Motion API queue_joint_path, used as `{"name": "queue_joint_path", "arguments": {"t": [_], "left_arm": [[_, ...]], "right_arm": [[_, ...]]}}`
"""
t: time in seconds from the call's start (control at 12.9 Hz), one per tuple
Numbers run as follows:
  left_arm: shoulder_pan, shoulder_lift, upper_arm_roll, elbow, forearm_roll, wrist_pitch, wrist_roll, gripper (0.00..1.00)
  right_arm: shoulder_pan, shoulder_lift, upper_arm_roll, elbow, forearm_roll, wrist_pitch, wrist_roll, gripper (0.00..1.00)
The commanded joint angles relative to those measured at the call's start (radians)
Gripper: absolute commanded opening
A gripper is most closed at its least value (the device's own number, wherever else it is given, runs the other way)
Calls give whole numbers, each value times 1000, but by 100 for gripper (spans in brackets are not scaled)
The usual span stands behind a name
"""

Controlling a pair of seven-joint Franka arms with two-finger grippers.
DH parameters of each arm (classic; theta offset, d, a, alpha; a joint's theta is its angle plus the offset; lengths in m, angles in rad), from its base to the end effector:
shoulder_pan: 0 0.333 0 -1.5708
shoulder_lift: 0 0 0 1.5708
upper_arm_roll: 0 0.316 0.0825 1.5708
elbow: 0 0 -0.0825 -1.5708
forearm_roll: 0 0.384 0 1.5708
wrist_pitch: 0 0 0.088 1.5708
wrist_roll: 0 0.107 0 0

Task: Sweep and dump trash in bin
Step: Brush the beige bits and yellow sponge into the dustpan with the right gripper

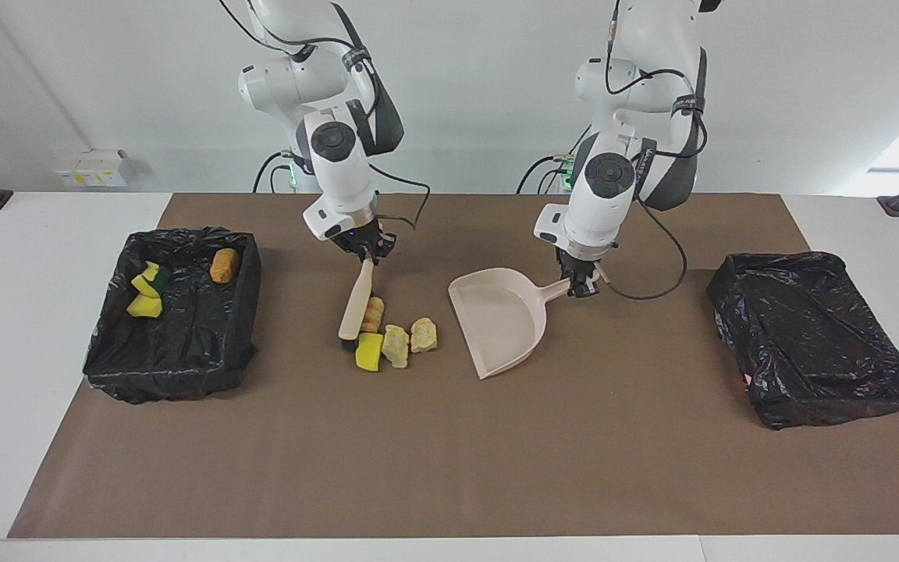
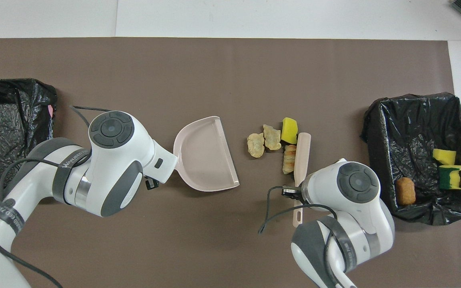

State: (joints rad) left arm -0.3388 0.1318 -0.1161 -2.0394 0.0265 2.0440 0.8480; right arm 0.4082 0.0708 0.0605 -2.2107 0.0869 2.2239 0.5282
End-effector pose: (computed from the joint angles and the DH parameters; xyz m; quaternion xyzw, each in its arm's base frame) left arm 0.5046 -0.2439 0.3697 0.7895 -0.6105 -0.0626 0.0086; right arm 0.4728 0.2423 0.3427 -0.9973 0.0571 0.0424 0.0178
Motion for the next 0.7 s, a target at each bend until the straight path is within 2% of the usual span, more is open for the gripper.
{"name": "queue_joint_path", "arguments": {"t": [0.0,0.23,0.46,0.62], "left_arm": [[-19,-9,10,-13,-11,15,-15,0],[-19,-11,10,-13,-11,16,-27,0],[-25,-11,10,-13,-11,16,-30,0],[-25,-11,10,-13,-11,16,-33,0]], "right_arm": [[29,49,5,75,21,-26,-54,0],[52,47,27,104,24,-53,-106,0],[20,37,18,233,14,-250,-137,0],[-26,35,13,259,-25,-283,-168,0]]}}
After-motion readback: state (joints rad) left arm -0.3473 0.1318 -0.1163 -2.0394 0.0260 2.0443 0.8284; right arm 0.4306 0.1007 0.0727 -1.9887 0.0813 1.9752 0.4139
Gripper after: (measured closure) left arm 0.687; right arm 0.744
